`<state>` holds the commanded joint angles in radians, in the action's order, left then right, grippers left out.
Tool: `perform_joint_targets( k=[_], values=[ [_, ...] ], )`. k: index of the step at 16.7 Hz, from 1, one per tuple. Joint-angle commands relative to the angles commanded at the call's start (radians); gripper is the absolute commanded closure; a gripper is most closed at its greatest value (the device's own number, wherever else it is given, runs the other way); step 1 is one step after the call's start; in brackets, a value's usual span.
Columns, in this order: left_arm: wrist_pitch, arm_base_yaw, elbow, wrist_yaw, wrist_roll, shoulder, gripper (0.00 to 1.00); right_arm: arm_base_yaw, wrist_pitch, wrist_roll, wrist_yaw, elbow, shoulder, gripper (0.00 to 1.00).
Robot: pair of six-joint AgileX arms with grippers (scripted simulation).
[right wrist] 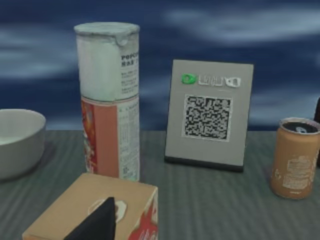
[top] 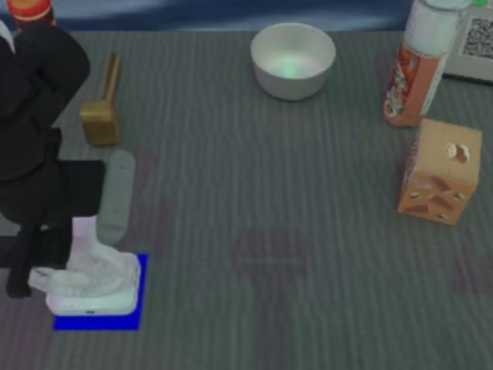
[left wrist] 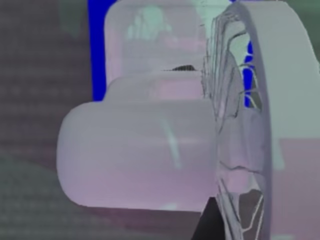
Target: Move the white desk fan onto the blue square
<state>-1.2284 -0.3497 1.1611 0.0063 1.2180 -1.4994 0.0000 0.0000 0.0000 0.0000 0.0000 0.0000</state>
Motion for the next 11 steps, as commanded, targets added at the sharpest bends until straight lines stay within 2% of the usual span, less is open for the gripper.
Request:
perform_joint_targets(
  k=[5, 11],
  values=[
    [0.0, 0.0, 0.0, 0.0, 0.0, 0.0, 0.02, 0.0, 0.0, 0.0, 0.0, 0.0, 0.0, 0.0],
    [0.0, 0.0, 0.0, 0.0, 0.0, 0.0, 0.0, 0.0, 0.0, 0.0, 0.0, 0.0, 0.0, 0.0]
  ],
)
